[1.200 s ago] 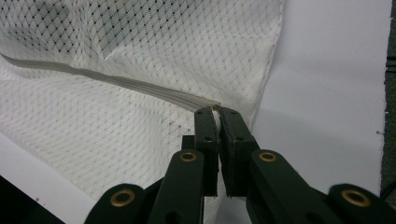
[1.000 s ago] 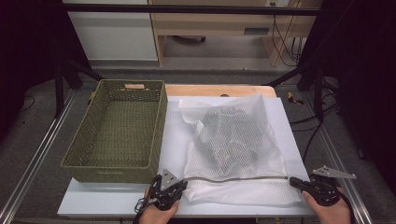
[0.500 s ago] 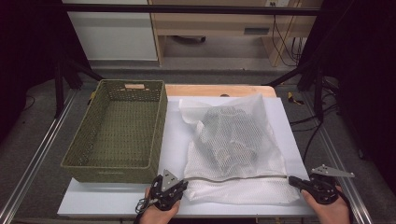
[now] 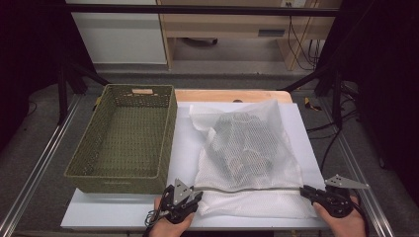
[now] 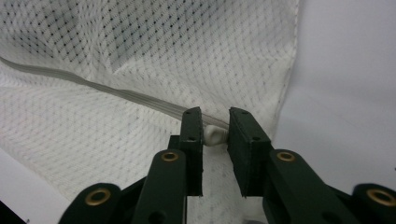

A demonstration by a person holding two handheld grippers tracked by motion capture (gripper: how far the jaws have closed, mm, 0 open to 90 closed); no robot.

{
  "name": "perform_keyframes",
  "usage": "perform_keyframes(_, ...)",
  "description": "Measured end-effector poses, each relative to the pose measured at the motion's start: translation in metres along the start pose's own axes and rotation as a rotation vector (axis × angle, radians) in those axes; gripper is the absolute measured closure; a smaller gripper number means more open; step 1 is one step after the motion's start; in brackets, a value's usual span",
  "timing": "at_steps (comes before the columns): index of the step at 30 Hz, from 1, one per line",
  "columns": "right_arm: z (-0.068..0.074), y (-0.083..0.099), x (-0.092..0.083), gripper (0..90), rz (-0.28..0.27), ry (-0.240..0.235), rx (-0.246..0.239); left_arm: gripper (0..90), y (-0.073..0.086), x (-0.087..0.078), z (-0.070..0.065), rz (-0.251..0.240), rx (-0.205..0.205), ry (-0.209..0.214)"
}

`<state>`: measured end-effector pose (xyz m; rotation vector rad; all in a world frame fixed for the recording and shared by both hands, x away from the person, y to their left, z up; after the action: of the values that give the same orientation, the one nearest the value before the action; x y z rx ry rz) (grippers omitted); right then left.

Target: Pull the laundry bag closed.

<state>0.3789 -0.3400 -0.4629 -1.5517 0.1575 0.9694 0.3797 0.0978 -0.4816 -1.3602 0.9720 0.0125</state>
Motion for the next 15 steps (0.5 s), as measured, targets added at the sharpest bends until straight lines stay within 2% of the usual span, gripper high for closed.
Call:
perform_keyframes(1, 0.0, 0.0, 0.0, 73.9, 0.0, 0.0, 0.0, 61.5, 0.0, 0.0, 0.0, 0.0, 0.0, 0.0)
perform_keyframes(3, 0.004, -0.002, 0.001, 66.5, -0.014, 0.005, -0.009, 58.8, -0.001, 0.0, -0.001, -0.005, 0.007, -0.005)
perform_keyframes(4, 0.004, -0.002, 0.001, 66.5, -0.014, 0.005, -0.009, 58.0, -0.001, 0.0, -0.001, -0.005, 0.007, -0.005)
perform_keyframes(6, 0.007, -0.005, 0.002, 58.9, -0.028, 0.011, -0.029, 56.0, -0.003, -0.002, -0.002, -0.029, 0.013, -0.012)
perform_keyframes(7, 0.007, -0.005, 0.002, 58.9, -0.028, 0.011, -0.029, 54.6, -0.003, -0.002, -0.002, -0.029, 0.013, -0.012)
perform_keyframes(13, 0.017, -0.011, 0.004, 43.8, -0.067, 0.022, -0.077, 47.4, -0.006, -0.001, -0.006, -0.045, 0.018, -0.005)
perform_keyframes(14, 0.017, -0.011, 0.004, 43.8, -0.067, 0.022, -0.077, 47.4, -0.006, -0.001, -0.006, -0.047, 0.017, -0.002)
perform_keyframes(15, 0.021, -0.013, 0.005, 38.1, -0.083, 0.033, -0.089, 45.4, -0.006, -0.002, -0.006, -0.052, 0.017, -0.001)
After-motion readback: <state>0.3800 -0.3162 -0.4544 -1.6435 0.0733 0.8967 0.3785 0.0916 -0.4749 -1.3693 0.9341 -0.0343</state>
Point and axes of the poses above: each handheld gripper's, and its own axes: x roughly forward along the jaws, y roughly out of its underside, z roughly to its left, the point moved 1 cm from there along x, roughly forward along the jaws, and after that the axes turned 6 degrees about -x, right-handed, at the moved point
